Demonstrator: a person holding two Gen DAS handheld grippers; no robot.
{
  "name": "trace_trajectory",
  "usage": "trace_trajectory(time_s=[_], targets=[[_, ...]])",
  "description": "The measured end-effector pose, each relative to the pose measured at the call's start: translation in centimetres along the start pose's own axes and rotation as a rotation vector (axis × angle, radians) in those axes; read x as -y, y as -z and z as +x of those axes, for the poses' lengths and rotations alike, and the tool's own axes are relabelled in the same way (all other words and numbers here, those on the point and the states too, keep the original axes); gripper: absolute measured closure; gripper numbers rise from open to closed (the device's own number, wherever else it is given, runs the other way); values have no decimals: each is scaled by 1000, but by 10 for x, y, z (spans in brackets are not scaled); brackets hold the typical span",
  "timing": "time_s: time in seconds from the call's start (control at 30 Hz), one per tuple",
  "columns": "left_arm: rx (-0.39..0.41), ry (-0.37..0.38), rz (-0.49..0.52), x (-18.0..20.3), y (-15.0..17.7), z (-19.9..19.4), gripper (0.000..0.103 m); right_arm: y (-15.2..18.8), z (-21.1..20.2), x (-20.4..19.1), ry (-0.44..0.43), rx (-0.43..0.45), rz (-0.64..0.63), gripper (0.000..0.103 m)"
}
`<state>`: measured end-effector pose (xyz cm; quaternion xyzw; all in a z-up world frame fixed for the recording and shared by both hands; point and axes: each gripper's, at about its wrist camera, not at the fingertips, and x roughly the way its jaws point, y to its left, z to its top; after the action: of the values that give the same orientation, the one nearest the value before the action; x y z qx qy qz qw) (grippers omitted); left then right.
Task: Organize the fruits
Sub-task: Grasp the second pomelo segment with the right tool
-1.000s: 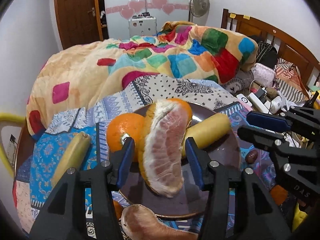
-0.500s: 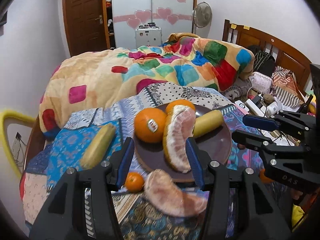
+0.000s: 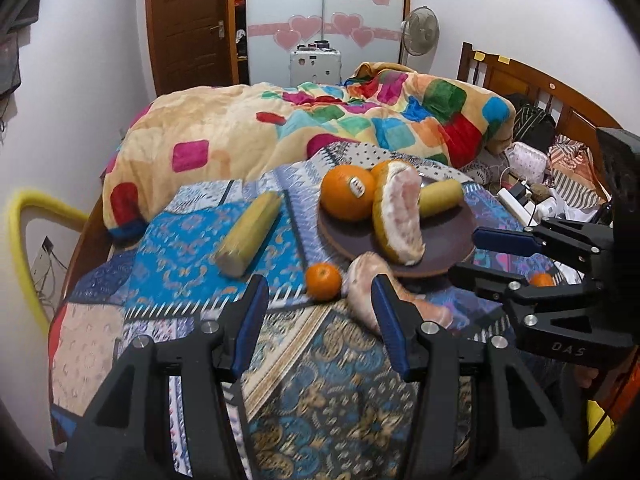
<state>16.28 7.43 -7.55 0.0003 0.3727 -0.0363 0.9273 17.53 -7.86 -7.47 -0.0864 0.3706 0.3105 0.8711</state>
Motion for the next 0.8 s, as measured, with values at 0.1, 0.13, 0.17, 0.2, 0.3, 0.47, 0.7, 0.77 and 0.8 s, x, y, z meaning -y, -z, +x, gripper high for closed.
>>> trace_trajectory(time_s=[0.1, 0.13, 0.17, 0.2, 0.3, 0.47, 0.7, 0.77, 0.8], targets=[[-11, 1, -9, -9, 10, -2, 49, 3, 11, -11, -18, -27, -6, 58], [-15, 0, -12, -12, 14, -2, 49, 5, 16, -15, -24, -37, -9, 56], [-18, -2, -14, -14, 17, -2, 49, 5, 19, -17, -27, -45, -11, 56], [-23, -4, -18, -17, 21, -1, 49, 7, 24, -20, -31, -56, -15, 56], [-37, -4, -33, -26, 29, 4, 47, 9, 38, -25, -34, -86, -26, 56], [-59, 3, -58, -38, 38, 14, 47, 9, 55, -30, -24, -121, -42, 56], [-76, 11, -83, -48, 45, 25, 46, 7, 68, -29, -22, -152, -34, 56], [-83, 11, -88, -50, 45, 28, 46, 7, 66, -30, -23, -148, -34, 58], [-85, 11, -90, -50, 45, 29, 46, 8, 66, -31, -24, -146, -36, 59]])
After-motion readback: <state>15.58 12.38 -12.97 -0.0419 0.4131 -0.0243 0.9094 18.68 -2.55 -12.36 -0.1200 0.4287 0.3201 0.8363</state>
